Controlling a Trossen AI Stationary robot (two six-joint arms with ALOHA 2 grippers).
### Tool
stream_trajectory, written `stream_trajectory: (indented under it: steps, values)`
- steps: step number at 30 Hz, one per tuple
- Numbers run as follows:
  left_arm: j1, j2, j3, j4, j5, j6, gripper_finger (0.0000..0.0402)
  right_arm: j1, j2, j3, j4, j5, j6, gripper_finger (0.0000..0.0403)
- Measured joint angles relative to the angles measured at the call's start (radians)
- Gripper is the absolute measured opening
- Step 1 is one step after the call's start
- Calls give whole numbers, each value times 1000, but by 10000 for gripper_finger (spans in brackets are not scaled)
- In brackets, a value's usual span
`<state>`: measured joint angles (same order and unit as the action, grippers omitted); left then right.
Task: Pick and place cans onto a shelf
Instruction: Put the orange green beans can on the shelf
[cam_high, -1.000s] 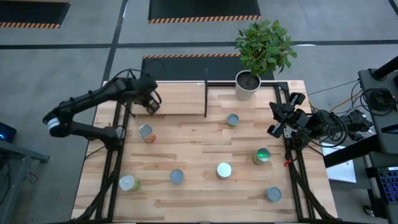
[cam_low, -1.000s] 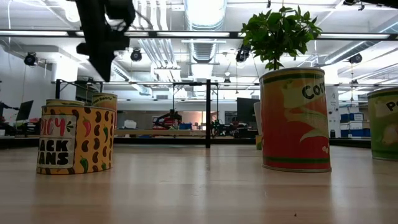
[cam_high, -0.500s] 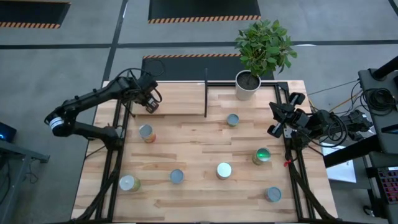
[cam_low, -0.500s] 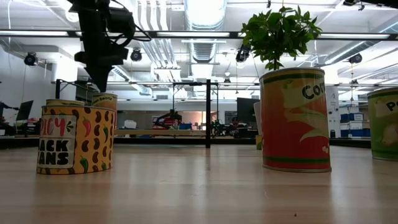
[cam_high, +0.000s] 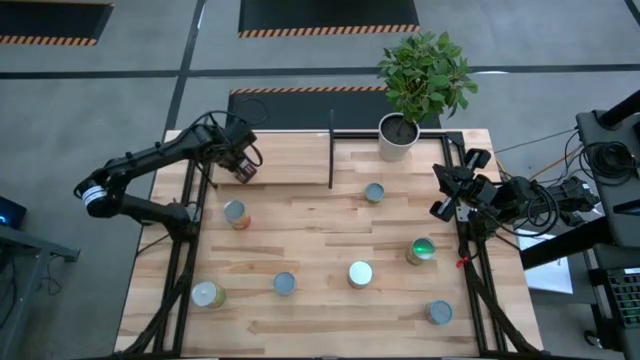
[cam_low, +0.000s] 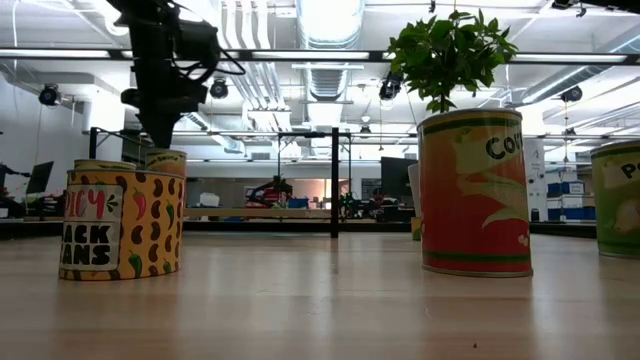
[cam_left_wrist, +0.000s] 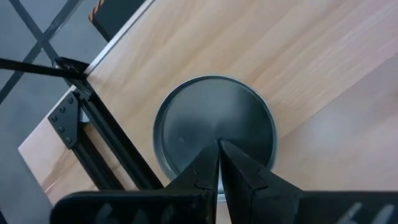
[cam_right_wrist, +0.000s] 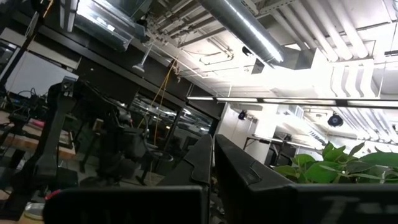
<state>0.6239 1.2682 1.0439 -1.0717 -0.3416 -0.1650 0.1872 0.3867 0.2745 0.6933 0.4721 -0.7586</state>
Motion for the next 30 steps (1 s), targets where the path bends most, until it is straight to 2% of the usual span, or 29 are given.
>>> stream_trajectory:
  steps: [22, 30]
  values:
    - [0, -5, 1, -114, -53, -36, 0, 0, 0, 0, 0, 0, -1, 9]
    - [-17, -30, 49, -130, -52, -66, 0, 0, 0, 0, 0, 0, -1, 9]
